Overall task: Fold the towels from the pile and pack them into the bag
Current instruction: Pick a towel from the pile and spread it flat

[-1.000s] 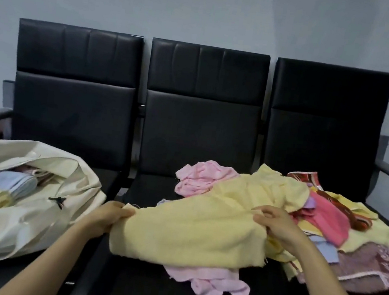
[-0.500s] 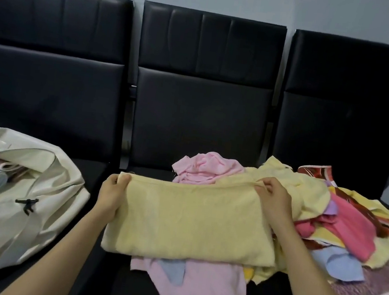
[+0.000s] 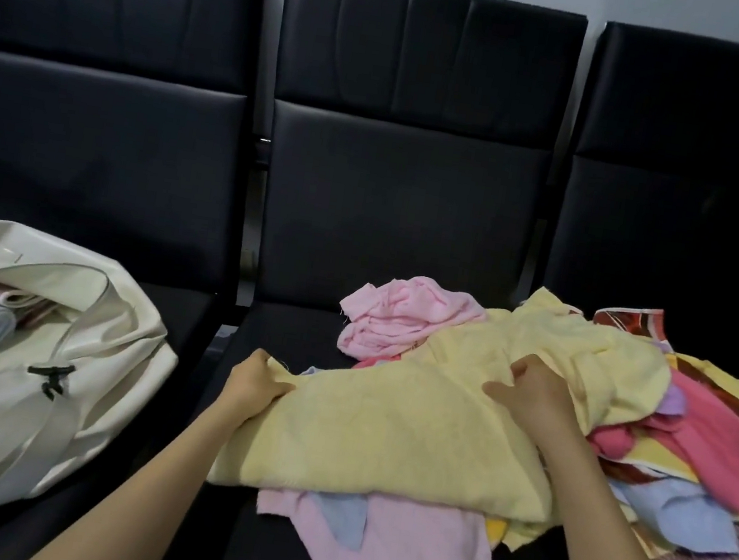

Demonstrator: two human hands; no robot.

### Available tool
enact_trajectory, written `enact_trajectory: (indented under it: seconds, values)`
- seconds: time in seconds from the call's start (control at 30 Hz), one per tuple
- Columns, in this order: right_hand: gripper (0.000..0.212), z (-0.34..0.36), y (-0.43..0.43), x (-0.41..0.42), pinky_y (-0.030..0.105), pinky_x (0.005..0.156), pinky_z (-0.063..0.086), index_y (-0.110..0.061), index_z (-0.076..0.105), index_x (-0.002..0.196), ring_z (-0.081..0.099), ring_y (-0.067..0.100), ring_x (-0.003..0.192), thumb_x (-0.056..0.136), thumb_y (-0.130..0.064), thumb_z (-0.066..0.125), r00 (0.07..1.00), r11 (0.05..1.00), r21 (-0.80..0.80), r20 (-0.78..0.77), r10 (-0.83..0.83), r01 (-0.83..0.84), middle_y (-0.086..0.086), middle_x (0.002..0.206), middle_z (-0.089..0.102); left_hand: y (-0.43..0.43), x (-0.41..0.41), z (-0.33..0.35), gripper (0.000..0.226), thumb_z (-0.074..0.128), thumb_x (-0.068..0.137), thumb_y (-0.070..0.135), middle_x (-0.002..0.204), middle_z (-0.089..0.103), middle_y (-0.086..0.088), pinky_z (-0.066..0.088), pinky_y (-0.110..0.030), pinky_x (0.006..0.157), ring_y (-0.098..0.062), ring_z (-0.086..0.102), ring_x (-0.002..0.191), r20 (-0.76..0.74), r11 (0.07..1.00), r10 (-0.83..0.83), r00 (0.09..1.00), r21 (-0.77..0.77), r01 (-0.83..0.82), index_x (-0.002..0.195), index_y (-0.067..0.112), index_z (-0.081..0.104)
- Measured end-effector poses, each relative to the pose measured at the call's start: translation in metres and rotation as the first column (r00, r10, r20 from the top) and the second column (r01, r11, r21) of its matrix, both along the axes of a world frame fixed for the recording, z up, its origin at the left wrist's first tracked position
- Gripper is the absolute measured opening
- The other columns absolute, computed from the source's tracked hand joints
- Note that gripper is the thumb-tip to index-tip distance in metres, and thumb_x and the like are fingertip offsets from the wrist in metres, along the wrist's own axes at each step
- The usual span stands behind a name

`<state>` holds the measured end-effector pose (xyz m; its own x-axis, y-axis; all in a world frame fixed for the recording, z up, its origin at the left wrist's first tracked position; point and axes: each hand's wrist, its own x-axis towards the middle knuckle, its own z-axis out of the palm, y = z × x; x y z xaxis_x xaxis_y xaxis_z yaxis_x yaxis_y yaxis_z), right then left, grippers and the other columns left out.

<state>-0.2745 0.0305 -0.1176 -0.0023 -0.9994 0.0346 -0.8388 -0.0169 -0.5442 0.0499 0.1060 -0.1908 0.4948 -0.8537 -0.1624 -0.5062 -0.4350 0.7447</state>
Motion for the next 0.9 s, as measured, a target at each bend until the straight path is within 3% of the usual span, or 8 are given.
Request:
enact_trajectory:
  seconds: [0.13,0.23,0.33,0.47,0.6,0.77,0.9]
  values:
    - [0.035,0.001,0.009,-0.001,0.031,0.068,0.035,-0.008,0.046,0.104,0.055,0.029,0.092,0.083,-0.017,0.072,0.994,0.998,-0.06,0.106,0.015,-0.008,0.008,0.096,0.054,0.006,-0.001,-0.003,0.02,0.071,0.083,0.02,0.1,0.064,-0.004,0.034,-0.026,0.066,-0.019,0.054,0.092,0.064,0.997,-0.005,0.998,-0.081,0.011,0.092,0.013,0.055]
    - [0.02,0.004,0.013,-0.007,0.021,0.063,0.036,-0.019,0.052,0.084,0.052,0.018,0.08,0.08,-0.012,0.071,0.964,0.964,-0.167,0.133,0.229,-0.206,0.002,0.091,0.057,0.009,0.0,-0.003,0.022,0.069,0.085,0.019,0.085,0.06,0.0,0.033,-0.026,0.061,-0.017,0.053,0.086,0.056,0.996,-0.022,0.998,-0.081,0.026,0.077,0.018,0.049]
    - [0.022,0.009,0.018,-0.012,0.024,0.077,0.044,-0.024,0.053,0.077,0.057,0.016,0.091,0.078,-0.008,0.069,0.899,0.91,-0.056,0.143,0.414,-0.41,-0.001,0.097,0.059,0.01,0.002,-0.003,0.028,0.069,0.085,0.018,0.077,0.057,0.001,0.033,-0.022,0.057,-0.017,0.051,0.08,0.036,0.996,-0.021,0.999,-0.086,0.024,0.071,0.016,0.046]
    - [0.018,0.008,0.021,-0.016,0.025,0.076,0.046,-0.017,0.054,0.08,0.061,0.017,0.093,0.08,0.0,0.058,0.895,0.903,0.041,0.161,0.415,-0.427,0.001,0.096,0.066,0.008,0.007,-0.004,0.023,0.072,0.083,0.022,0.075,0.059,-0.001,0.036,-0.025,0.058,-0.015,0.051,0.075,0.028,0.997,-0.066,0.997,-0.04,0.068,0.075,0.011,0.053]
    - [0.023,0.012,0.023,-0.013,0.023,0.075,0.045,-0.018,0.052,0.076,0.063,0.014,0.093,0.082,0.005,0.055,0.871,0.911,-0.039,0.279,0.405,-0.411,-0.001,0.093,0.069,0.006,0.01,-0.004,0.023,0.072,0.083,0.025,0.083,0.062,-0.005,0.038,-0.027,0.061,-0.017,0.055,0.08,0.036,0.994,-0.109,0.993,-0.008,0.11,0.085,0.006,0.059]
    - [0.026,0.034,0.034,-0.007,0.012,0.073,0.047,-0.01,0.044,0.077,0.067,0.004,0.088,0.088,0.014,0.048,0.678,0.904,-0.198,0.605,0.416,-0.379,0.004,0.096,0.072,0.005,0.009,-0.003,0.027,0.069,0.083,0.011,0.095,0.059,-0.003,0.039,-0.026,0.069,-0.018,0.054,0.09,0.036,0.985,-0.174,0.984,0.001,0.174,0.103,0.015,0.051]
    - [0.025,0.038,0.037,-0.001,0.019,0.077,0.051,-0.012,0.044,0.079,0.068,0.012,0.09,0.091,0.01,0.045,0.518,0.909,-0.226,0.762,0.389,-0.351,0.004,0.092,0.074,0.009,0.011,0.001,0.022,0.066,0.085,0.015,0.102,0.064,0.002,0.04,-0.024,0.076,-0.013,0.056,0.093,0.084,0.953,-0.302,0.95,0.007,0.302,0.104,0.025,0.061]
